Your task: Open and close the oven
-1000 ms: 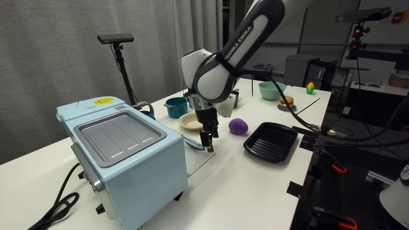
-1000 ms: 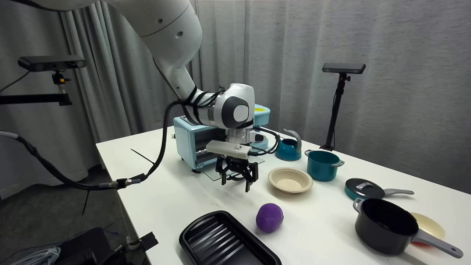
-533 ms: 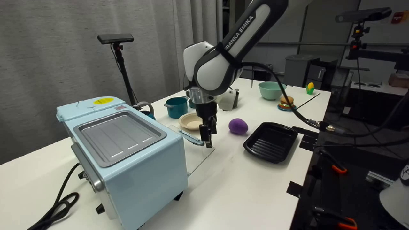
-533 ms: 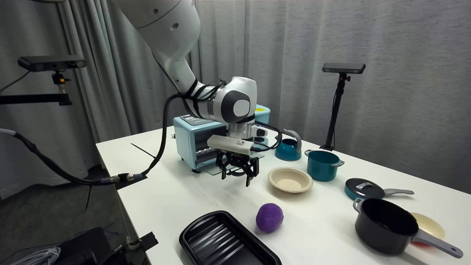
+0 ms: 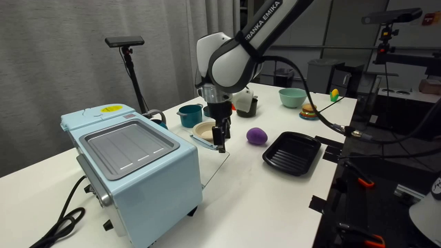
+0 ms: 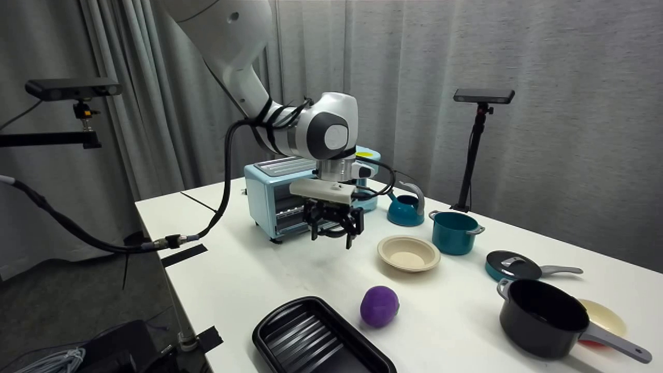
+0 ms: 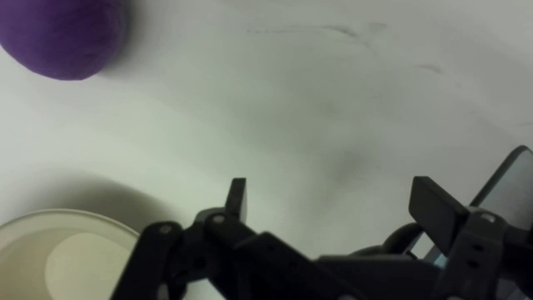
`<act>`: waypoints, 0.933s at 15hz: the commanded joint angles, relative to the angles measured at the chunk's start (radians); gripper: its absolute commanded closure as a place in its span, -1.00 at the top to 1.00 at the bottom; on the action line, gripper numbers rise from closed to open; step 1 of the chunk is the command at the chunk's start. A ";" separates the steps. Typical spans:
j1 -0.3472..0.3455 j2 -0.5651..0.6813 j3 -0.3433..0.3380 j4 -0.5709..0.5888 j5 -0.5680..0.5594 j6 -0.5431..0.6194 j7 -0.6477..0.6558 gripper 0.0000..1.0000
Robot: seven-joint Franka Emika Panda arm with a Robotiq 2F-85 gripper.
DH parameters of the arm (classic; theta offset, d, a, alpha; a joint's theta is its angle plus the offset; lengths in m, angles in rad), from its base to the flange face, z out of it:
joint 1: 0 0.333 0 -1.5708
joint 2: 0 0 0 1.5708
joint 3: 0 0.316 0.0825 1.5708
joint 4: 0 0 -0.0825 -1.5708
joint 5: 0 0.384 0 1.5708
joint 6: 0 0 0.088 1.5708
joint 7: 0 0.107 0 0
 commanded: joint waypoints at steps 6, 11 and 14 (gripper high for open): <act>-0.006 -0.039 0.033 0.024 0.053 0.007 -0.033 1.00; -0.008 -0.064 0.041 0.046 0.079 -0.010 -0.066 1.00; -0.011 -0.078 0.047 0.060 0.110 -0.020 -0.085 1.00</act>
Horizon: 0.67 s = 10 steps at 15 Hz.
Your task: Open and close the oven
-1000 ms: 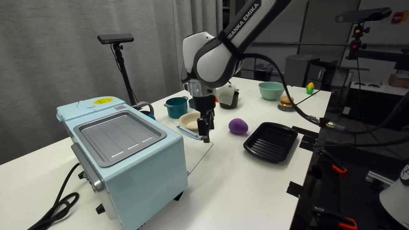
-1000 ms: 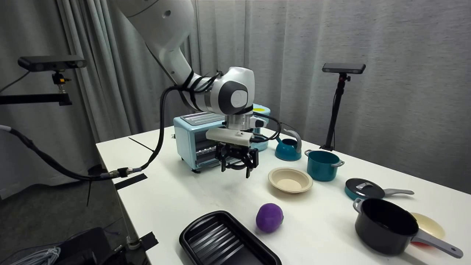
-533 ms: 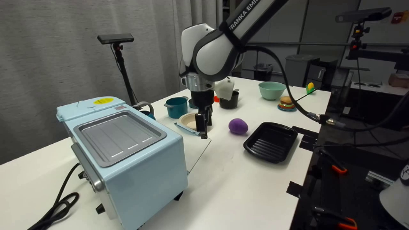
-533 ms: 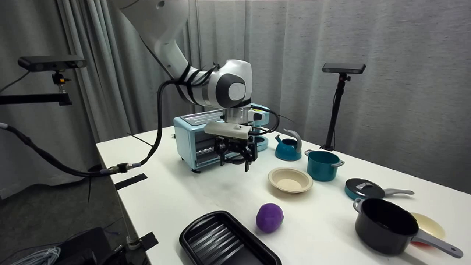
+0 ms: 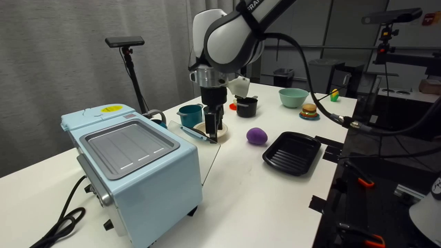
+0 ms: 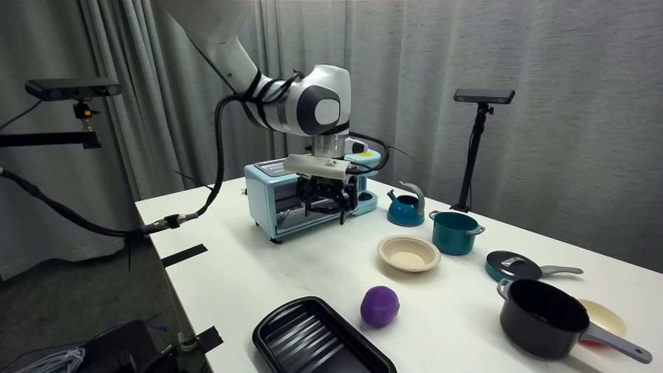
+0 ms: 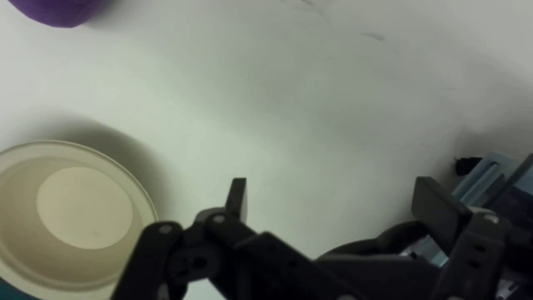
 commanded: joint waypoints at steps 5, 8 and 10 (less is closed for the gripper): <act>-0.006 0.010 0.017 0.109 0.085 0.019 -0.037 1.00; -0.015 -0.001 0.020 0.150 0.105 0.009 -0.057 1.00; -0.015 -0.002 0.020 0.174 0.110 0.004 -0.065 1.00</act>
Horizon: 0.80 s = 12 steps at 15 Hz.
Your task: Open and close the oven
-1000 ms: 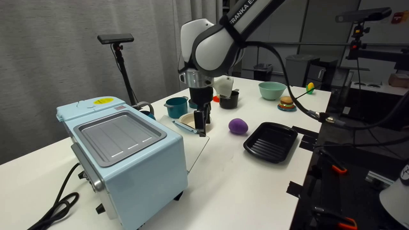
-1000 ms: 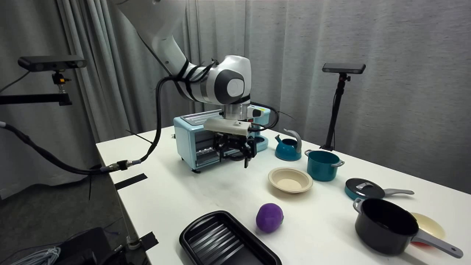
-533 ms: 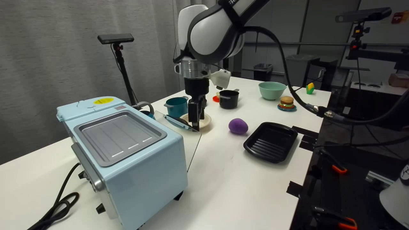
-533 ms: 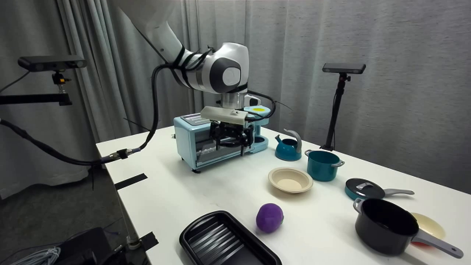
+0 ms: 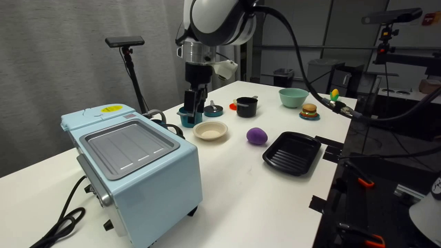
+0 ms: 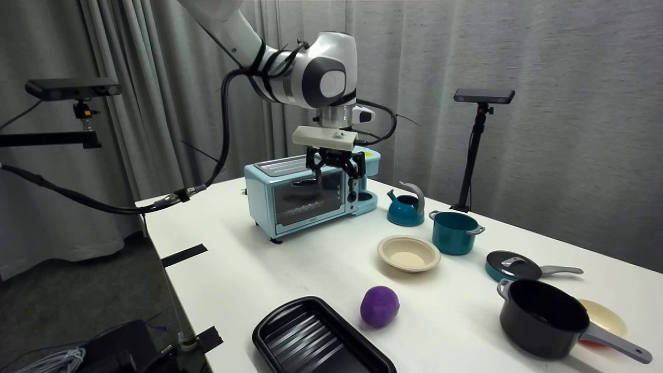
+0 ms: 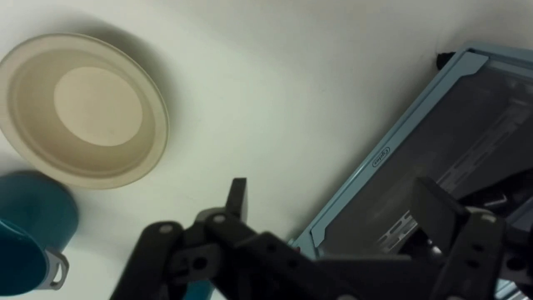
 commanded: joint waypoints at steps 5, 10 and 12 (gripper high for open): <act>0.006 0.005 0.030 0.062 0.040 0.002 -0.036 1.00; 0.026 0.007 0.056 0.054 0.037 0.023 -0.027 1.00; 0.034 0.008 0.063 0.053 0.034 0.027 -0.027 1.00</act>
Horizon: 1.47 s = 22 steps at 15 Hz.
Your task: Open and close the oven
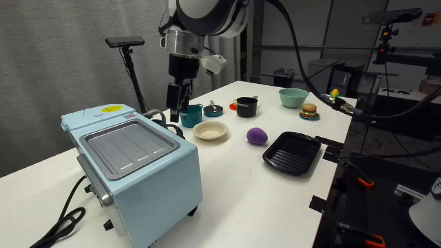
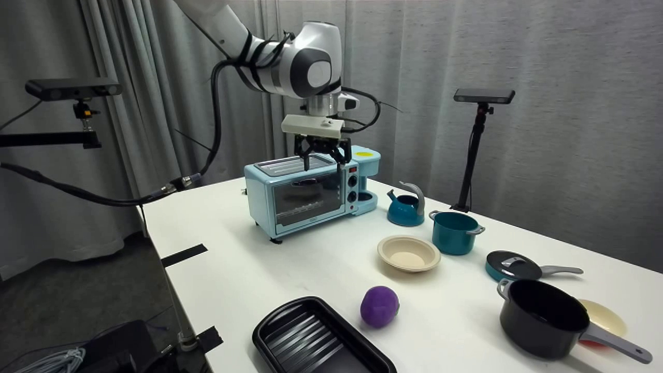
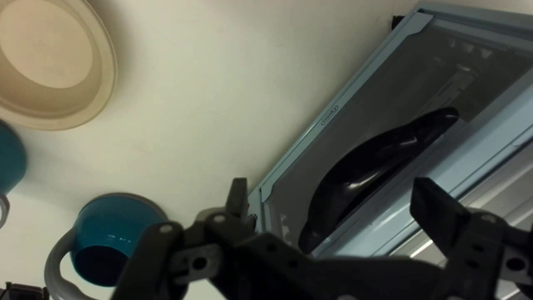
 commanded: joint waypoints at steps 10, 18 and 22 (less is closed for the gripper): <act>0.038 -0.015 0.009 0.010 -0.005 -0.024 -0.009 1.00; 0.039 -0.024 -0.014 0.006 -0.061 -0.044 0.008 1.00; 0.041 -0.004 -0.029 0.010 -0.095 -0.054 0.020 1.00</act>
